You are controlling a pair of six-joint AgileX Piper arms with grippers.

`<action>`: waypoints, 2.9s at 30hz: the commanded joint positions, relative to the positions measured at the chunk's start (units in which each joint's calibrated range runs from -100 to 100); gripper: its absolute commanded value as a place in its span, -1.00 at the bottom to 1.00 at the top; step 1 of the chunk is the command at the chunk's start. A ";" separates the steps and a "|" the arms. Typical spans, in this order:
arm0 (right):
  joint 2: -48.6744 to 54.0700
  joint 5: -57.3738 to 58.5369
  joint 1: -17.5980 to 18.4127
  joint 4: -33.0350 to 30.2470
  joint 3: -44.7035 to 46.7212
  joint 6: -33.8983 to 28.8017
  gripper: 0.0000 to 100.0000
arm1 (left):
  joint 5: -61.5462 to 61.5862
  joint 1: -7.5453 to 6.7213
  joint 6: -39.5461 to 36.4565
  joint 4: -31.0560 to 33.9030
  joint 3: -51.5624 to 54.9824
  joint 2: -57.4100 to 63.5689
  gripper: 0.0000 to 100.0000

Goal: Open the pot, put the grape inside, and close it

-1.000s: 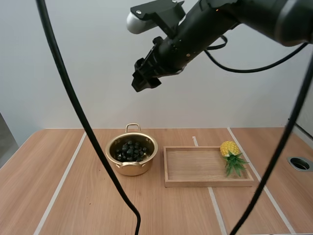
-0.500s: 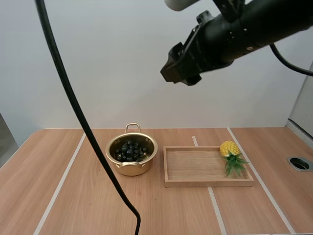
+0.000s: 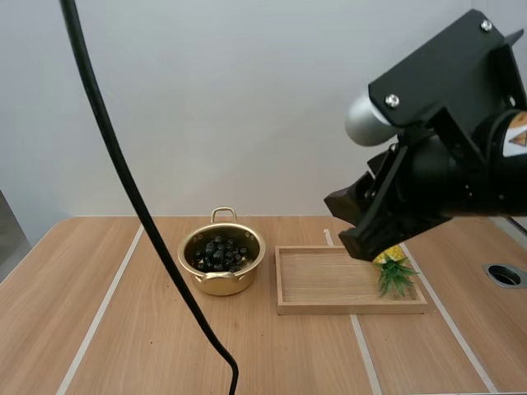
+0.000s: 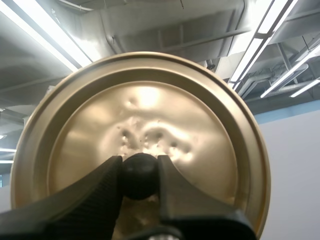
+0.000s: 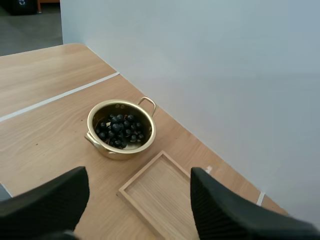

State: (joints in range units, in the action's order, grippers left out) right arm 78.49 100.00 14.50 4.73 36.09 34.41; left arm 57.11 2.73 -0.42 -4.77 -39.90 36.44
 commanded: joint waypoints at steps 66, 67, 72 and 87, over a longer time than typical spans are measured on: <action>5.69 0.00 -0.18 0.53 1.31 -4.29 -1.00 | 37.46 -0.14 30.66 -13.97 59.28 -17.18 -1.00; 5.69 0.00 -0.18 0.53 1.31 -4.29 -1.00 | 38.23 -0.14 30.86 -13.93 59.10 -18.42 -1.00; 5.69 0.00 -0.18 0.53 1.31 -4.29 -1.00 | 39.71 -0.14 31.08 -13.83 56.92 -24.47 -1.00; 5.69 0.00 -0.18 0.42 1.31 -4.29 -1.00 | 40.84 -6.63 27.35 -3.53 48.11 -35.63 -1.00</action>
State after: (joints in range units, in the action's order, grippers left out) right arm 83.73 100.00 14.50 5.16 37.34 30.24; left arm 98.58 -3.05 28.02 -9.85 9.06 1.81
